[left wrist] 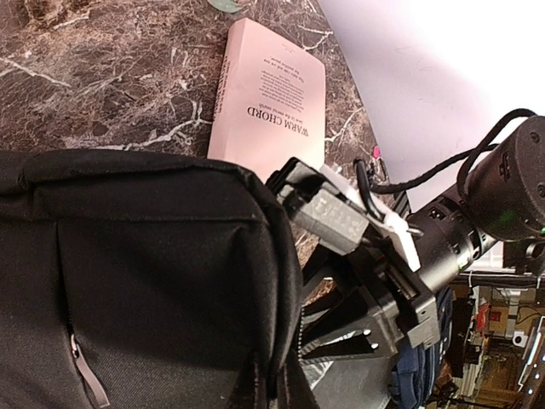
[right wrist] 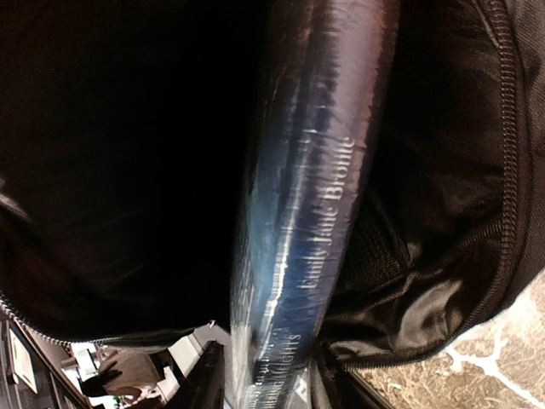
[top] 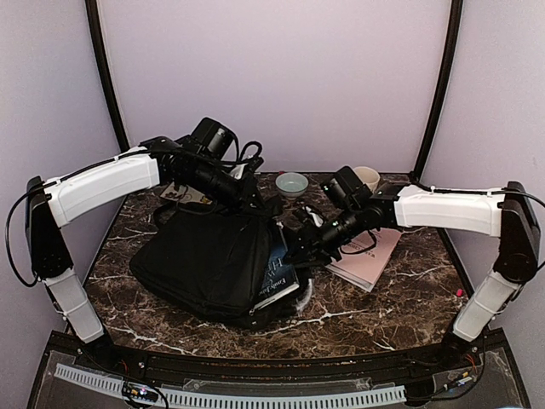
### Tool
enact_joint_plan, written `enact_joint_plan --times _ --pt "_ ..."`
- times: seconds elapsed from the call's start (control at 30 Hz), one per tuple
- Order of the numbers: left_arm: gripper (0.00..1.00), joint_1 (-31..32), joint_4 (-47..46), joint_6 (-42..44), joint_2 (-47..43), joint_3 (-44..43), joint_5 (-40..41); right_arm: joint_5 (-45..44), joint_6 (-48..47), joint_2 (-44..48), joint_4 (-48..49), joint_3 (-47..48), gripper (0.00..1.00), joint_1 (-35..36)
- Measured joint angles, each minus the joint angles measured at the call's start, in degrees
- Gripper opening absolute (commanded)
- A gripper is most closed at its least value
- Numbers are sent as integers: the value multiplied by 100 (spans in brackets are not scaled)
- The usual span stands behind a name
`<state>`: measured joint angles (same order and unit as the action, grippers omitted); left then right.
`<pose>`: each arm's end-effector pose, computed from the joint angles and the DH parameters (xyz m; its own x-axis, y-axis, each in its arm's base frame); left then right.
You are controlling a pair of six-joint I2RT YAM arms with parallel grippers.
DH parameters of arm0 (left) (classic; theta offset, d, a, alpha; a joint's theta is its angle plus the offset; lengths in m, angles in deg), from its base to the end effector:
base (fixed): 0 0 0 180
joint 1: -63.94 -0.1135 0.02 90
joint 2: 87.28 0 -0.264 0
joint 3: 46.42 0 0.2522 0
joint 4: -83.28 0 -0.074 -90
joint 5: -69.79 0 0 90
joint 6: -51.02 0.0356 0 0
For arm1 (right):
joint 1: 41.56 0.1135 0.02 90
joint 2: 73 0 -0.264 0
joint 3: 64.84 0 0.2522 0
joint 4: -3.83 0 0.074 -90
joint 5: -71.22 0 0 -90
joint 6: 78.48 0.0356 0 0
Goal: Pack the student bag
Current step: Place the book in the largest pocket of the bag.
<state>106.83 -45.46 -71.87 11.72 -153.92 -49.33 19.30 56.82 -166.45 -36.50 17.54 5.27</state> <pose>0.2724 -0.2767 0.3402 -0.8827 0.1725 -0.4371 0.4490 0.5842 -0.6761 0.2214 0.2681 0.2489 -0.9713 -0.2176 -0.0962 -0.2089 0.5866 0.7825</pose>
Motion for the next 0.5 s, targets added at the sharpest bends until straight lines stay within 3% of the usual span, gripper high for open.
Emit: enact_joint_plan --times 0.07,0.37,0.5 --pt "0 -24 -39 -39 9 0 -57 -17 13 -52 90 -7 0 2" --pt "0 -31 -122 -127 20 -2 -155 177 166 -1228 363 894 0 13" --pt "0 -31 -190 -186 20 -31 -146 232 212 -1626 439 1373 9 28"
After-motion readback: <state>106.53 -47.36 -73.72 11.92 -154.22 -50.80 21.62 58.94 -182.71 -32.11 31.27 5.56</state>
